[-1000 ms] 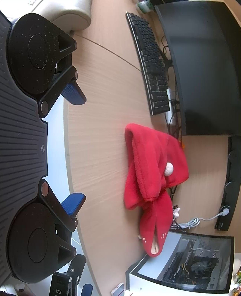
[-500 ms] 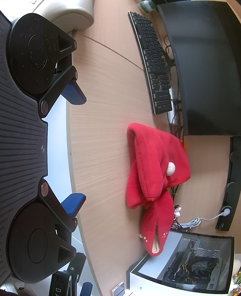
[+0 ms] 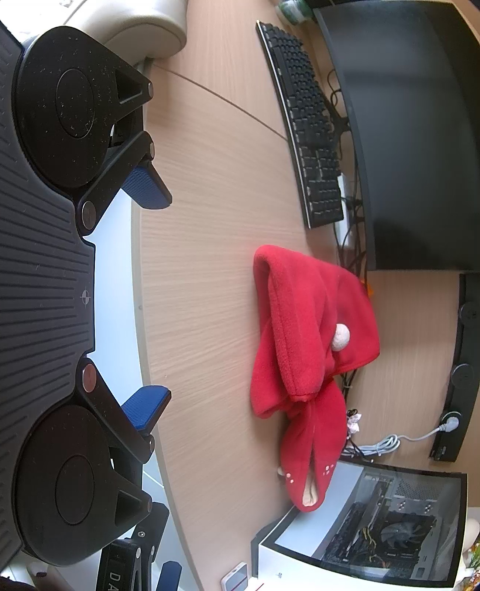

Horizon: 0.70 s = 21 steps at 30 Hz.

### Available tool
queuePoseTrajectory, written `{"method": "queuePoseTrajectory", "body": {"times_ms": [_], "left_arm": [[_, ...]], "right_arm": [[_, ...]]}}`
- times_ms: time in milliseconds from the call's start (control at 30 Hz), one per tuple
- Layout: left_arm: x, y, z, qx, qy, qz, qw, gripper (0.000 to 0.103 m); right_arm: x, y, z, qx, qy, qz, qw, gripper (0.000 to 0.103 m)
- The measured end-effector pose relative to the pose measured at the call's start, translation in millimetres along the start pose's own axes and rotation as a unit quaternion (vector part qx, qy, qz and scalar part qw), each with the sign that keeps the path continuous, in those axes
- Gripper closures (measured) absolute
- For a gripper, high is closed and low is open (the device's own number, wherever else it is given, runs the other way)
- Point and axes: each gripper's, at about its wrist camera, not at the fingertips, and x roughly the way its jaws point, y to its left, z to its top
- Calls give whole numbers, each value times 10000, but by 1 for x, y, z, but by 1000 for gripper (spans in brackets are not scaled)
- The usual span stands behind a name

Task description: Fold clothes

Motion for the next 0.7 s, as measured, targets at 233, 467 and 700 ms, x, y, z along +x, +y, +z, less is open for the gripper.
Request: {"method": "queuePoseTrajectory", "body": {"times_ms": [233,467,700], "left_arm": [[2,3,1,-14,15,-8,10000,0],[3,5,1,-36,23,-25,10000,0],[4,10,1,-71,42,-35,10000,0]], "right_arm": [[1,3,0,-13,9,-28,10000,0],[3,4,1,-35,33,-46,10000,0],[5,7,2,-55,49,-62,10000,0]]}}
